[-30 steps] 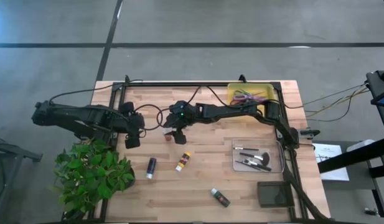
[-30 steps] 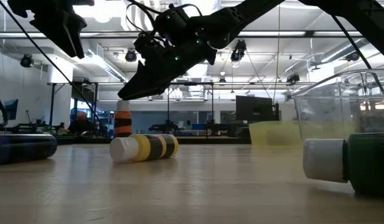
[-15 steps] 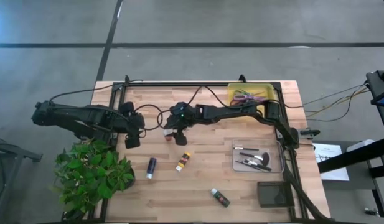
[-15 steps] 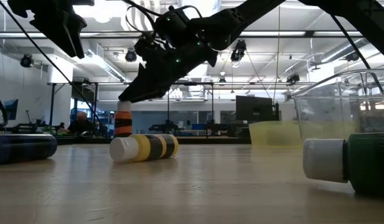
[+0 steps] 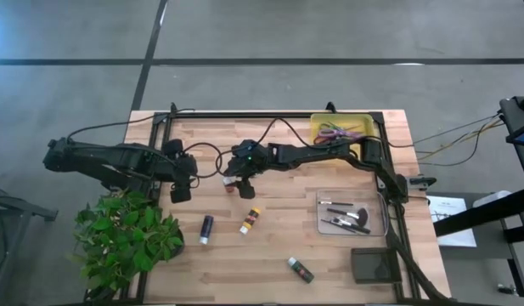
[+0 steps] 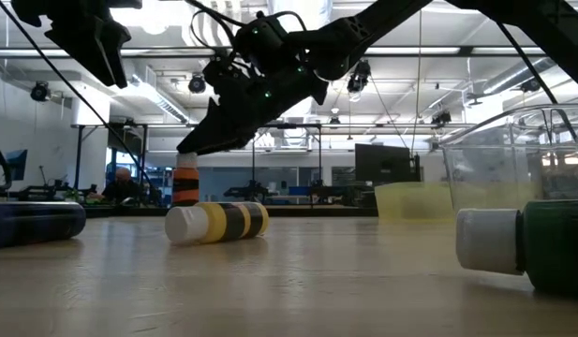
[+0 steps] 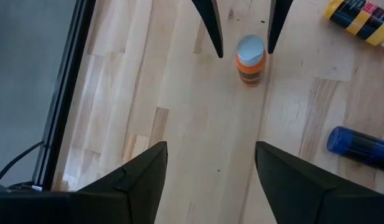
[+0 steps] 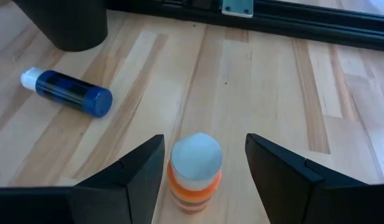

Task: Pick & Place Paint Supplies
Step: Put the orange paint bottle into the black bin

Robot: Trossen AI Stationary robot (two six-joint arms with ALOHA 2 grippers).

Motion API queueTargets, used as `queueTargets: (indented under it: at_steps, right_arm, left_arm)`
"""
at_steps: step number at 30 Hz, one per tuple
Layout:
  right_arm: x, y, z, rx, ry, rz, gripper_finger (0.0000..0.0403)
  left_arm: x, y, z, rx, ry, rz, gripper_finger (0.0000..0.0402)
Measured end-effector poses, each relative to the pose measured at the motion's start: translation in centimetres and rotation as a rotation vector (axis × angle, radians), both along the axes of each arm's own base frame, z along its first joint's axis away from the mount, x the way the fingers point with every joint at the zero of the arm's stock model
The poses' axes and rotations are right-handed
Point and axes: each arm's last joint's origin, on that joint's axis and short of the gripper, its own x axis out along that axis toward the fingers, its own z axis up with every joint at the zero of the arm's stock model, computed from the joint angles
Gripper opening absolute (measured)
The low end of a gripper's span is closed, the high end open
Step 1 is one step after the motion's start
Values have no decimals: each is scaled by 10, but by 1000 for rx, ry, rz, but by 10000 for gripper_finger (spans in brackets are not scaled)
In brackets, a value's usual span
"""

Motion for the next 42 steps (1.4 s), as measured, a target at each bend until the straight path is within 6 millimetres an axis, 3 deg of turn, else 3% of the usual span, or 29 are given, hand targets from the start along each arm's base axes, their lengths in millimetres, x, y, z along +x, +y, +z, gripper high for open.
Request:
queueTargets:
  at_steps: [10,19,22,28,34,38,42]
  right_arm:
    - [2,0,-1,1,-25,-2,225]
    - [6,-1,-14,-5,-17,-20,219]
    - [6,-2,-18,-18,0,-37,195]
    - [6,-2,-19,-22,4,-39,111]
    - [6,-2,-19,-22,4,-39,111]
    - [3,-2,-15,-24,30,-51,111]
    - [-6,2,5,-32,56,-48,111]
  left_arm:
    - [0,0,0,-6,3,-6,248]
    - [0,0,0,-10,2,-4,248]
    - [0,0,0,-9,2,-4,248]
    - [0,0,0,-9,2,-5,248]
    - [0,0,0,-11,-1,2,248]
    - [0,0,0,-9,-2,4,248]
    - [2,0,1,-4,-13,-11,248]
